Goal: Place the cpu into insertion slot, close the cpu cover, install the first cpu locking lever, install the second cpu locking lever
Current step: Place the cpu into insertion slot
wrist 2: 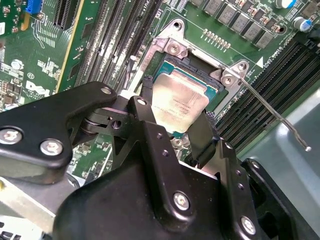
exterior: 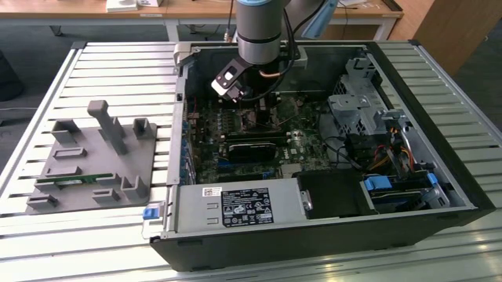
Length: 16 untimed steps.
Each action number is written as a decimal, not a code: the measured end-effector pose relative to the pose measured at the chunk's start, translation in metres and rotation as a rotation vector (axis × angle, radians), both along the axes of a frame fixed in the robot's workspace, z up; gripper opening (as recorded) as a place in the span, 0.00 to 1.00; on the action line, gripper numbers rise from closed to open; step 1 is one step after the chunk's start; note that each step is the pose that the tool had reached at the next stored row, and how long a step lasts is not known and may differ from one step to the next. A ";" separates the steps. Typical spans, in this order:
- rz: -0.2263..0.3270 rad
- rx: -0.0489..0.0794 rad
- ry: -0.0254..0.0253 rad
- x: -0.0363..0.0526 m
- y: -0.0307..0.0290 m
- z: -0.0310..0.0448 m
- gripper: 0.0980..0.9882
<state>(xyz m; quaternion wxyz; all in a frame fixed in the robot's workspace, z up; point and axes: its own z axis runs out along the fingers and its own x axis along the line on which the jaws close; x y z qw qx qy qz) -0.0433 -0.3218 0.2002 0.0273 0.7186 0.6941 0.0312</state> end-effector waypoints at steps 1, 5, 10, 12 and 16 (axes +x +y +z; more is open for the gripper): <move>0.000 0.000 0.0000 0.0000 0.0001 -0.0005 0.48; 0.000 0.000 0.0001 0.0000 0.0009 -0.0022 0.48; 0.000 0.000 0.0001 -0.0001 0.0017 -0.0042 0.48; 0.000 0.000 0.0003 -0.0003 0.0017 -0.0051 0.48; 0.000 0.000 0.0001 -0.0003 0.0018 -0.0060 0.48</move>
